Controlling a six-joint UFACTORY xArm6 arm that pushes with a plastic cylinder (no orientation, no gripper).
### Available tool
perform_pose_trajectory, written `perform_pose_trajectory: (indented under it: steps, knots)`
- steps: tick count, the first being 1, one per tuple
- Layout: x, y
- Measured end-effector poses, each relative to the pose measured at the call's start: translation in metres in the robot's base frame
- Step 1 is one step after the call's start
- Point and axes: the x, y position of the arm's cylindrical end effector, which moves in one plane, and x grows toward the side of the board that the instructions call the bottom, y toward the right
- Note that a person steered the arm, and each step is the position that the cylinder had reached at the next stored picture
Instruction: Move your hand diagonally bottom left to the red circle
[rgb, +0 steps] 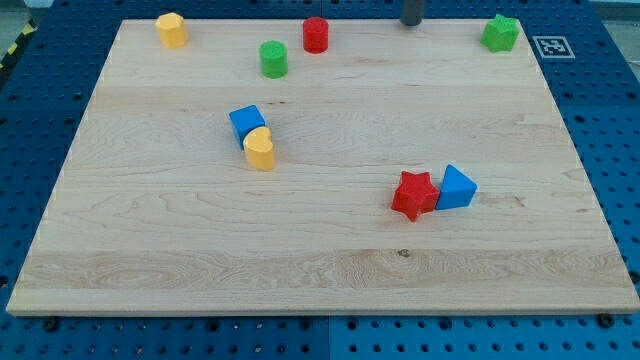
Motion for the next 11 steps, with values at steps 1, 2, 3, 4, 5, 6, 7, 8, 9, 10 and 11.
perform_pose_trajectory:
  steps: [1, 2, 3, 4, 5, 6, 7, 8, 9, 10, 11]
  knots:
    - [0.000, -0.006]
    - [0.006, -0.006]
    - [0.068, -0.006]
    - [0.107, -0.006]
    - [0.108, -0.006]
    - [0.115, -0.009]
    - [0.127, -0.047]
    - [0.127, -0.115]
    - [0.127, -0.121]
    - [0.142, -0.140]
    - [0.156, -0.183]
